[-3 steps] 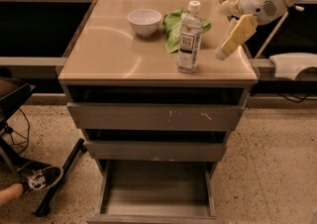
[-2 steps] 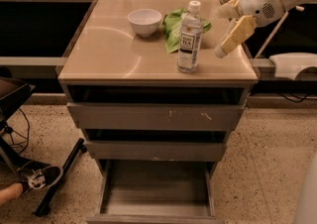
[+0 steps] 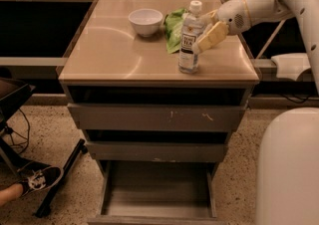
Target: Place blue plastic bottle into bottom drawer
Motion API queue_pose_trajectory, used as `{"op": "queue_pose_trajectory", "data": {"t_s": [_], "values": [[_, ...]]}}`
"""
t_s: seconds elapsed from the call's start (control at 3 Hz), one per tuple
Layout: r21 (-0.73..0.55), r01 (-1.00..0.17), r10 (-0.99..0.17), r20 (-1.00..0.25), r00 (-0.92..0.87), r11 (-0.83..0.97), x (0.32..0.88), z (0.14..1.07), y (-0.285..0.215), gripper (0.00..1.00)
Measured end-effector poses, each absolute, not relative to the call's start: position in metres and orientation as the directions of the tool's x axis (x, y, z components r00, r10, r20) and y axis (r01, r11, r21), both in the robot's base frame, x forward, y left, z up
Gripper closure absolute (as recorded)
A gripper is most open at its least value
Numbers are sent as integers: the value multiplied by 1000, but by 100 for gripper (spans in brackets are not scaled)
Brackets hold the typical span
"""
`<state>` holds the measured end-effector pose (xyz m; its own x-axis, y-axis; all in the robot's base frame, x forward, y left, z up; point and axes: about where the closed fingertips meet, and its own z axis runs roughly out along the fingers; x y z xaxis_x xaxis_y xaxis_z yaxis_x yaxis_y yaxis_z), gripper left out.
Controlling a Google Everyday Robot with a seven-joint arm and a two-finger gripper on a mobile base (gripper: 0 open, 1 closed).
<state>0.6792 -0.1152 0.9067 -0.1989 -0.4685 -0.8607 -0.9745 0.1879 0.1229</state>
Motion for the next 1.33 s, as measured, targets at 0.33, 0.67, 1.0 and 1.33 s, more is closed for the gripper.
{"op": "queue_pose_trajectory", "data": {"t_s": [0.33, 0.67, 1.0, 1.33], "values": [[132, -973, -446, -872, -205, 189, 680, 901, -115, 0], [132, -973, -446, -872, -205, 189, 680, 901, -115, 0], [132, -973, -446, -872, -205, 189, 680, 901, -115, 19], [132, -973, -446, -872, -205, 189, 680, 901, -115, 42]]}}
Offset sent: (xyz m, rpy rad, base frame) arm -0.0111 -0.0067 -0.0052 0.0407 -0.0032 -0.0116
